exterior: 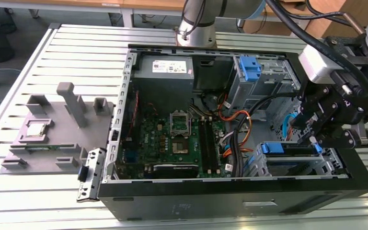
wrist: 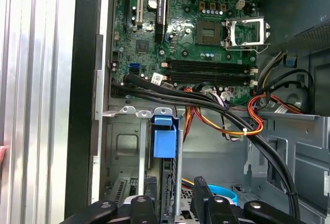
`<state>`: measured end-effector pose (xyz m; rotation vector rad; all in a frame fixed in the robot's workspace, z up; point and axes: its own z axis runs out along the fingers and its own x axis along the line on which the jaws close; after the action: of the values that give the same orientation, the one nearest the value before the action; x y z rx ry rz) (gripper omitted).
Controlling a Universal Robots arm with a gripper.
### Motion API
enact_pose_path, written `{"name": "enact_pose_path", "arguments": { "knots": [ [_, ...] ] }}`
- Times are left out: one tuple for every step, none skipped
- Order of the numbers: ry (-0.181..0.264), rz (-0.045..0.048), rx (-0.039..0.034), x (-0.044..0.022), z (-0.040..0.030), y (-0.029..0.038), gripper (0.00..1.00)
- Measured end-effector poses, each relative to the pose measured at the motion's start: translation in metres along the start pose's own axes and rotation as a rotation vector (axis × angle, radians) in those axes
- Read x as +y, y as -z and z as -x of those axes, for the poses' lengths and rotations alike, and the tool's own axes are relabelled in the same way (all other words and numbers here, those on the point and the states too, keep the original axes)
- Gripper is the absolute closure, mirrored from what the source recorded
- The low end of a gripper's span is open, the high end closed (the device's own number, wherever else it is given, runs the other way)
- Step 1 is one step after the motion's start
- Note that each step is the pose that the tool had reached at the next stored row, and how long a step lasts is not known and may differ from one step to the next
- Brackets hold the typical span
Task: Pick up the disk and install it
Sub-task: 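Insert the first disk wire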
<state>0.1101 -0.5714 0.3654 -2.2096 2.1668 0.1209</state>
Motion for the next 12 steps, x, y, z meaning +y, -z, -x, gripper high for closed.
{"name": "enact_pose_path", "arguments": {
  "knots": [
    [0.0, 0.0, 0.0, 0.0, 0.0001, 0.0, 0.58],
    [0.0, 0.0, -0.0001, 0.0, 0.0004, -0.0001, 0.58],
    [0.0, 0.0, 0.0002, 0.0, 0.0008, 0.0001, 0.58],
    [0.0, 0.0, 0.0001, 0.0, 0.0012, 0.0, 0.58],
    [0.0, 0.0, 0.0001, 0.0, 0.0017, -0.0002, 0.58],
    [0.0, 0.0, 0.0001, -0.0001, 0.0024, -0.0003, 0.58],
    [0.0, -0.0001, 0.0, -0.0001, 0.0033, -0.0005, 0.58],
    [0.0, 0.0, 0.0001, -0.0001, 0.0042, -0.0006, 0.58],
    [0.0, 0.0, 0.0, -0.0001, 0.0052, -0.0008, 0.58],
    [0.0, 0.0, -0.0001, -0.0002, 0.0063, -0.001, 0.58],
    [0.0, 0.0, 0.0, -0.0002, 0.0077, -0.0011, 0.58],
    [0.0, -0.0001, -0.0001, -0.0002, 0.0092, -0.0014, 0.58]
  ]
}}
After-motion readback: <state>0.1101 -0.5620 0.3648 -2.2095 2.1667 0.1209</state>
